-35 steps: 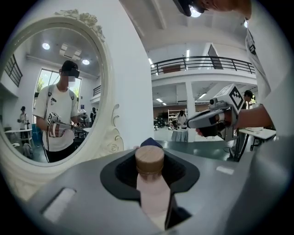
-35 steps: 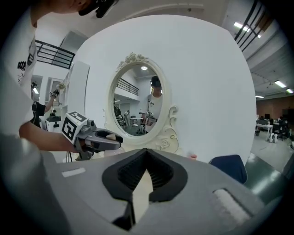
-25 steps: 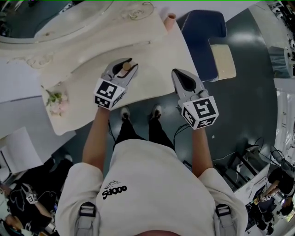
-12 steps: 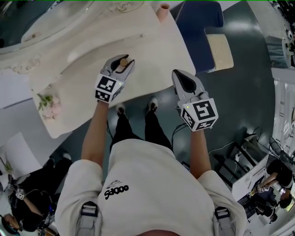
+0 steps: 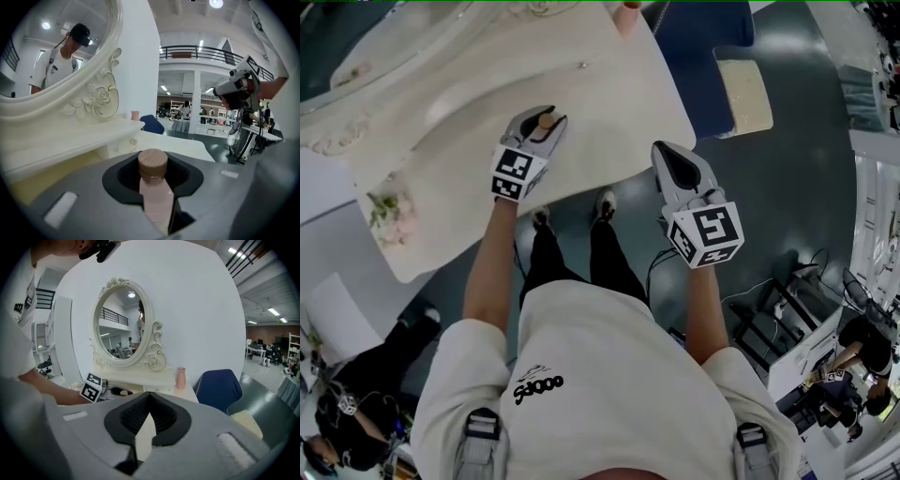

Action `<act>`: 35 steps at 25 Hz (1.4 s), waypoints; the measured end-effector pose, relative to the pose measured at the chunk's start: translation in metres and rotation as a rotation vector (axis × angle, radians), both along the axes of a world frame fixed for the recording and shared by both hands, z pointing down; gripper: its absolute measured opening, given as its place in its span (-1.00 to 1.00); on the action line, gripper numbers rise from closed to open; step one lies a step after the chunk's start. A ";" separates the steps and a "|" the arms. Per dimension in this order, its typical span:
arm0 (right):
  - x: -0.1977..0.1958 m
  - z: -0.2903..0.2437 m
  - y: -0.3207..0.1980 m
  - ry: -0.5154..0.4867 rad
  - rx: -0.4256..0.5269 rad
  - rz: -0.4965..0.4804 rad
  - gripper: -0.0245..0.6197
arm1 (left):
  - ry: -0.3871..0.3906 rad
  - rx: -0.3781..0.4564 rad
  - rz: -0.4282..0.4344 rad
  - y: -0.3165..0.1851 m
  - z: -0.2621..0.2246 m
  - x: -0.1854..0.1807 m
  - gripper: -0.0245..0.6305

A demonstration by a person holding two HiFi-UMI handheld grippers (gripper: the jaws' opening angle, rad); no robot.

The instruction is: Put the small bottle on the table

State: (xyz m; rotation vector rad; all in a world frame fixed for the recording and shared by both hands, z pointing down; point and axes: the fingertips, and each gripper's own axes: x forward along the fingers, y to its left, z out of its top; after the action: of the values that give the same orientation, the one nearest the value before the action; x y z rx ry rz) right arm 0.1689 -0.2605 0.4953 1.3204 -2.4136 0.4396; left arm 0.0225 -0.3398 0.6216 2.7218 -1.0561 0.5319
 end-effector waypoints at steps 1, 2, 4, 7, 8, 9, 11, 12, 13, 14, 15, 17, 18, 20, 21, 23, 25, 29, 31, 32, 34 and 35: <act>-0.001 0.001 0.000 0.000 -0.001 -0.003 -0.92 | -0.002 -0.002 -0.002 0.000 0.002 0.000 -0.52; -0.001 0.001 0.001 0.000 -0.002 -0.006 -0.92 | -0.004 -0.004 -0.003 -0.001 0.005 0.000 -0.52; -0.003 0.002 0.001 0.000 -0.006 -0.010 -0.92 | -0.007 -0.005 -0.006 -0.002 0.008 0.000 -0.52; -0.004 0.004 0.001 -0.002 -0.013 -0.015 -0.92 | 0.001 0.001 -0.010 -0.003 0.008 0.000 -0.52; -0.005 0.005 0.001 -0.002 -0.015 -0.016 -0.92 | 0.002 0.006 -0.010 -0.004 0.007 -0.001 -0.52; -0.006 0.005 0.001 -0.003 -0.017 -0.017 -0.92 | 0.001 0.012 -0.008 -0.005 0.007 -0.001 -0.52; -0.008 0.006 0.002 -0.003 -0.021 -0.020 -0.92 | -0.011 0.032 -0.001 -0.005 0.008 0.000 -0.52; -0.009 0.007 0.002 -0.003 -0.022 -0.022 -0.92 | -0.019 0.044 0.003 -0.004 0.009 0.000 -0.52; -0.010 0.007 0.003 -0.002 -0.023 -0.025 -0.92 | -0.027 0.055 0.006 -0.003 0.009 0.001 -0.52; -0.010 0.007 0.003 -0.001 -0.023 -0.028 -0.92 | -0.033 0.065 0.008 -0.002 0.010 0.001 -0.52; -0.011 0.008 0.004 0.000 -0.023 -0.031 -0.92 | -0.038 0.074 0.009 -0.001 0.011 0.002 -0.52; -0.010 0.008 0.005 0.001 -0.023 -0.034 -0.92 | -0.043 0.086 0.009 0.001 0.011 0.003 -0.52; -0.009 0.007 0.005 0.001 -0.024 -0.035 -0.92 | -0.042 0.089 0.008 0.001 0.011 0.004 -0.52; -0.008 0.006 0.005 0.000 -0.024 -0.035 -0.92 | -0.037 0.090 0.004 0.000 0.009 0.005 -0.52; -0.009 0.006 0.004 -0.002 -0.023 -0.036 -0.92 | -0.035 0.088 0.001 -0.001 0.009 0.004 -0.52; -0.011 0.004 0.004 -0.006 -0.019 -0.038 -0.92 | -0.031 0.076 -0.010 -0.002 0.010 0.002 -0.50; -0.010 0.002 0.003 -0.011 -0.013 -0.039 -0.92 | -0.022 0.057 -0.028 -0.002 0.010 -0.001 -0.43; -0.010 -0.010 -0.001 -0.027 0.009 -0.044 -0.92 | 0.008 0.009 -0.059 0.006 0.002 -0.012 -0.27; -0.010 -0.019 -0.003 -0.034 0.021 -0.049 -0.92 | 0.026 -0.004 -0.075 0.014 -0.008 -0.018 -0.24; -0.012 -0.024 -0.006 -0.038 0.030 -0.056 -0.92 | 0.036 -0.002 -0.086 0.017 -0.015 -0.022 -0.24; -0.017 -0.035 -0.016 -0.050 0.061 -0.082 -0.92 | 0.055 0.023 -0.118 0.016 -0.033 -0.033 -0.24; -0.021 -0.041 -0.021 -0.055 0.078 -0.098 -0.92 | 0.067 0.043 -0.134 0.015 -0.044 -0.039 -0.24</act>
State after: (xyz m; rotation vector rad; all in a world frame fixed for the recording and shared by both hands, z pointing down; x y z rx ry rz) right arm 0.1478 -0.2816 0.4540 1.2296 -2.5516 0.3632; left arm -0.0165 -0.3253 0.5771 2.6595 -1.2352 0.3983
